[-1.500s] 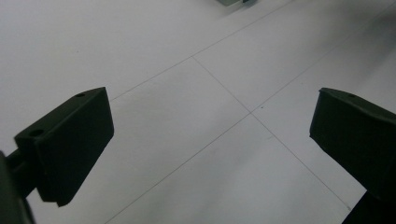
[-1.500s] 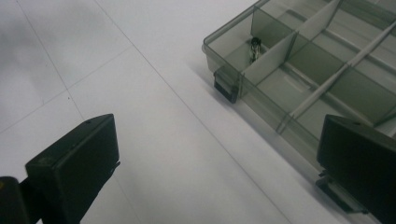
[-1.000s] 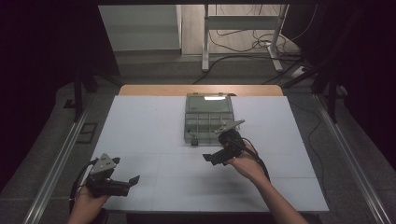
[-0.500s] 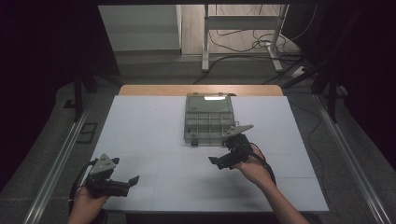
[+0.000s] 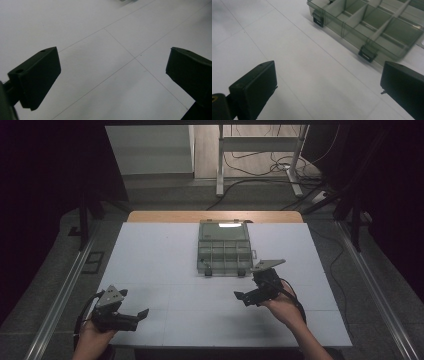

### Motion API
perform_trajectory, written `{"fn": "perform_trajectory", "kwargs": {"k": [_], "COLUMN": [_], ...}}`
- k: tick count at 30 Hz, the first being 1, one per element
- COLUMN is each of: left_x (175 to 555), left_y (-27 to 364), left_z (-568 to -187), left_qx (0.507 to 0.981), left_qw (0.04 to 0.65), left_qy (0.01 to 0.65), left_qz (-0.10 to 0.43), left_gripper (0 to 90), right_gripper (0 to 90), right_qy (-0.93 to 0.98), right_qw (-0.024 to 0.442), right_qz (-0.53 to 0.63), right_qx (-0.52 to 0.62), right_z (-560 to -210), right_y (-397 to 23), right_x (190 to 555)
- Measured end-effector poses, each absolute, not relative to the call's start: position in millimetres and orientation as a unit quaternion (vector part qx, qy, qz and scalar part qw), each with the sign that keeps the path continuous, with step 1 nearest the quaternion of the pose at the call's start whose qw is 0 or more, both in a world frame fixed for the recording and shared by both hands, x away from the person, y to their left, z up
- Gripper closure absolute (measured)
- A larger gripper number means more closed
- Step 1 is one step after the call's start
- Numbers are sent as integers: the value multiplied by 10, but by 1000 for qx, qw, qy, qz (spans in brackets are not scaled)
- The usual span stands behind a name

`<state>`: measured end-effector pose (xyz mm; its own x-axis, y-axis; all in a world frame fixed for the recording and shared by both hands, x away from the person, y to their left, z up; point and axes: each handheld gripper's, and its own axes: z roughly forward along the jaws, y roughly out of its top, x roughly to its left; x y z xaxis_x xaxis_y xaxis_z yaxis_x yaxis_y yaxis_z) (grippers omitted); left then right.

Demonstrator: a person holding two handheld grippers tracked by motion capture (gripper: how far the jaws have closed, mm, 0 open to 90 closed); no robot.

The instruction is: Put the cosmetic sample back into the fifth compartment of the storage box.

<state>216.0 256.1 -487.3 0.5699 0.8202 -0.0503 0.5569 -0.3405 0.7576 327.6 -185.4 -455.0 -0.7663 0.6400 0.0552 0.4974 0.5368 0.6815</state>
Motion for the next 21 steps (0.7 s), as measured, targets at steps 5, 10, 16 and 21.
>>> {"fn": "perform_trajectory", "kwargs": {"k": [5, 10, 16, 21], "left_x": [2160, 2159, 2157, 2156], "left_y": [2563, 2567, 2573, 2575], "left_z": [-4873, -4873, -4872, -4872], "left_qx": [800, 798, 798, 797], "left_qw": [381, 382, 383, 383], "left_qy": [431, 433, 433, 434], "left_qz": [172, 172, 172, 172], "left_gripper": [4, 4, 4, 4], "right_gripper": [12, 10, 10, 10], "right_qy": [865, 860, 857, 853], "right_qw": [106, 113, 119, 128], "right_qz": [357, 362, 361, 361], "right_qx": [336, 342, 349, 354], "right_z": [-4550, -4537, -4545, -4530], "right_y": [-1982, -2064, -2179, -2283], "right_x": [3207, 3167, 3104, 3047]}}
